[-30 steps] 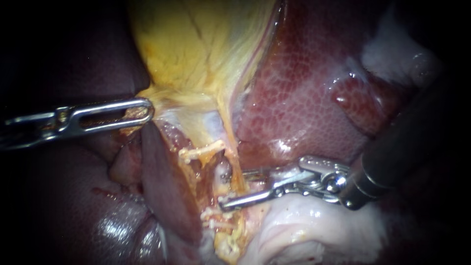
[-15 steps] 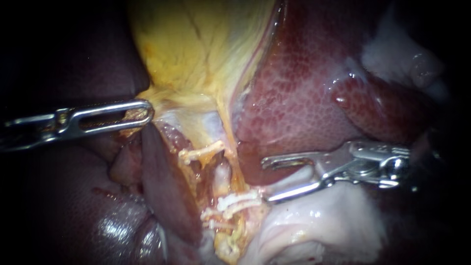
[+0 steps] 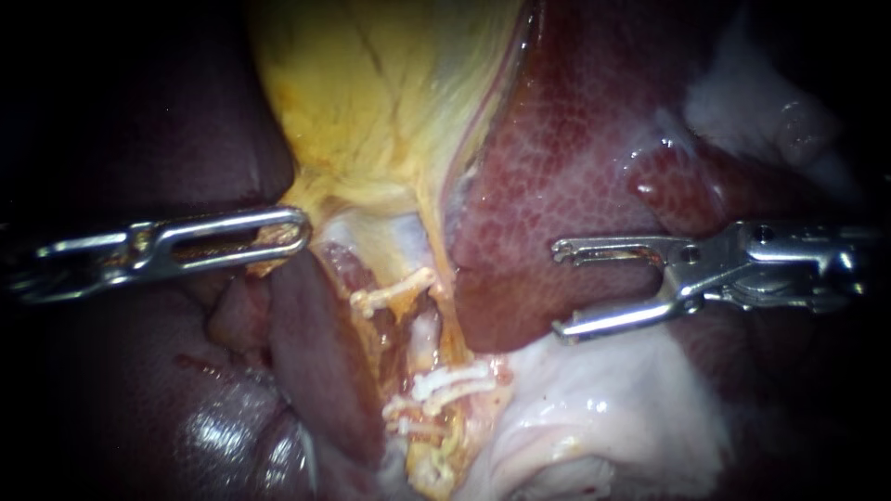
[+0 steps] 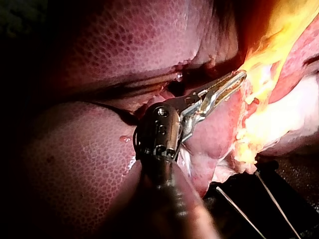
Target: Going back second clip right tube
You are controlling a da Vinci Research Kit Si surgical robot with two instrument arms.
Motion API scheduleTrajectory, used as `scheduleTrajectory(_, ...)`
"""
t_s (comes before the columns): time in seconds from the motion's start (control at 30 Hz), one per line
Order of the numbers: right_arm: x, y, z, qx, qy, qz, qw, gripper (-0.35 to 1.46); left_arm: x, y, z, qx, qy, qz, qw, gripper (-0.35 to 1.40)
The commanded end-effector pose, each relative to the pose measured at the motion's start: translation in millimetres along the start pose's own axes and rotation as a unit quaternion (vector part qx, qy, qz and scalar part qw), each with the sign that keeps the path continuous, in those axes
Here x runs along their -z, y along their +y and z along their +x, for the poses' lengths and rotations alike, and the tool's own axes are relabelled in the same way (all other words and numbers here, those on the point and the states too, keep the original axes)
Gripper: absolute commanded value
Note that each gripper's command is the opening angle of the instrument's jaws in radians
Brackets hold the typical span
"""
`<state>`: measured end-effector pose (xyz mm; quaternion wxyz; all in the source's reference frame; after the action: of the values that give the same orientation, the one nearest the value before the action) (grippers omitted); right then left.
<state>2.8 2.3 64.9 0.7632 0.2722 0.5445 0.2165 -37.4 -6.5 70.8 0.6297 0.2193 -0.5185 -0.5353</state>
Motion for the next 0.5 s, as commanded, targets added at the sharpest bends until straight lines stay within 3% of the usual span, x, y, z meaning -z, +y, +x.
scheduleTrajectory(0.03, -0.1, 0.0, 0.0, 0.0, 0.0, 0.0, 1.0, 0.6, -0.7, -0.1, 0.6, -0.001, 0.004, -0.001, 1.0, -0.35)
scheduleTrajectory(0.2, -0.1, -0.2, 0.0, 0.0, 0.0, 0.002, 1.0, 0.6, -3.6, -0.5, 2.5, -0.004, 0.015, 0.005, 0.9999, -0.35)
scheduleTrajectory(0.5, -0.2, -0.3, 0.1, 0.0, 0.0, 0.003, 1.0, 0.6, -6.2, -1.0, 3.1, -0.005, 0.018, 0.009, 0.9998, -0.35)
